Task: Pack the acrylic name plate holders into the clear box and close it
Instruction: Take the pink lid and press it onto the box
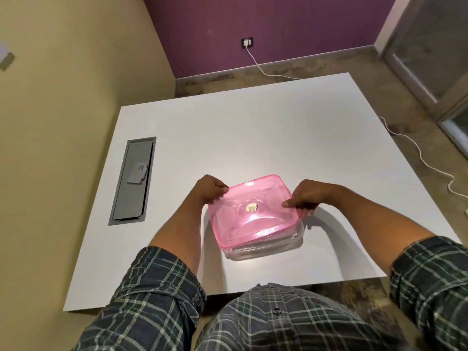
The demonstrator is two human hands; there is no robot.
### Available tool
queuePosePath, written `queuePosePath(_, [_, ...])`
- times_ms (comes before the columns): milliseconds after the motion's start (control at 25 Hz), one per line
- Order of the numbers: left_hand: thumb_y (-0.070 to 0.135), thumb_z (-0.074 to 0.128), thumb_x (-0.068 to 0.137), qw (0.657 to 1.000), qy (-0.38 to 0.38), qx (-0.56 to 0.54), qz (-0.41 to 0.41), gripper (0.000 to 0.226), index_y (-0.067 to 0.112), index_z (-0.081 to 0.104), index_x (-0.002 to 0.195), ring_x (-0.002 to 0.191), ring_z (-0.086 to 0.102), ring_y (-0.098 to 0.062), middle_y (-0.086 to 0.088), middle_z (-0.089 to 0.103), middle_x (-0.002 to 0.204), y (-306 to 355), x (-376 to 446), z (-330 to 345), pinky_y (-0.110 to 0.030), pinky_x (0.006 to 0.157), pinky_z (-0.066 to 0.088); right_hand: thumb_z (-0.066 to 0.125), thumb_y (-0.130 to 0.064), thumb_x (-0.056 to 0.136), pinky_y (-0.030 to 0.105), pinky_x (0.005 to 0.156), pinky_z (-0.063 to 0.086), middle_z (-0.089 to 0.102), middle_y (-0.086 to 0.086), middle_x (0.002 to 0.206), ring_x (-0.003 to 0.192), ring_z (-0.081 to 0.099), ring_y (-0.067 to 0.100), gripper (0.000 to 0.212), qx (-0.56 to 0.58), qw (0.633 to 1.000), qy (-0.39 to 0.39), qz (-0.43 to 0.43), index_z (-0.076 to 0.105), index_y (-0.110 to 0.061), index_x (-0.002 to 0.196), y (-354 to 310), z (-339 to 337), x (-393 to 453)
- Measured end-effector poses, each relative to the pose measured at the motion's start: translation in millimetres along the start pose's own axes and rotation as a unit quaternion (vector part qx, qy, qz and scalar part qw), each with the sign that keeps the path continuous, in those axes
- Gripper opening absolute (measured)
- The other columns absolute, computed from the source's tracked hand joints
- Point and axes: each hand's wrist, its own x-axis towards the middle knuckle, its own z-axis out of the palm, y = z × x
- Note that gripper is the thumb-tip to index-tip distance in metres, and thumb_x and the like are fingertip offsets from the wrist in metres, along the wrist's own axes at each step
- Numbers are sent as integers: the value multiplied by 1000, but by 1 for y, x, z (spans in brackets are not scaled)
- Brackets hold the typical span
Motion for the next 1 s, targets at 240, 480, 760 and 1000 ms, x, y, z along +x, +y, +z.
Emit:
queuePosePath(240, [21, 76, 83, 988, 23, 146, 47, 13, 11, 81, 89, 95, 71, -18, -3, 79, 95, 2, 1, 17, -35, 82, 58, 85, -50, 75, 27, 58, 57, 77, 21, 85, 74, 76, 28, 60, -42, 996, -46, 57, 76, 7, 92, 14, 8, -3])
queuePosePath(480, [33, 74, 88, 986, 40, 154, 41, 26, 7, 78, 87, 90, 70, -23, -7, 77, 89, -1, -2, 27, -34, 76, 55, 80, -59, 75, 23, 55, 54, 78, 17, 78, 70, 76, 23, 54, -98, 988, -68, 96, 77, -5, 80, 12, 6, -3])
queuePosePath(760, [32, 71, 89, 985, 74, 152, 20, 53, 16, 41, 48, 57, 43, -24, 0, 42, 49, -2, -7, 32, -25, 51, 31, 82, -51, 78, 22, 53, 54, 77, 16, 75, 66, 75, 22, 45, -111, 985, -74, 108, 78, -7, 78, 17, 2, -2])
queuePosePath(1000, [10, 70, 87, 997, 39, 54, -38, 14, -4, 74, 84, 72, 65, -29, -19, 70, 81, -9, 2, 18, -42, 77, 62, 91, -52, 66, 23, 54, 56, 78, 16, 81, 72, 77, 23, 54, -131, 976, -114, 131, 75, -4, 87, 21, 10, -4])
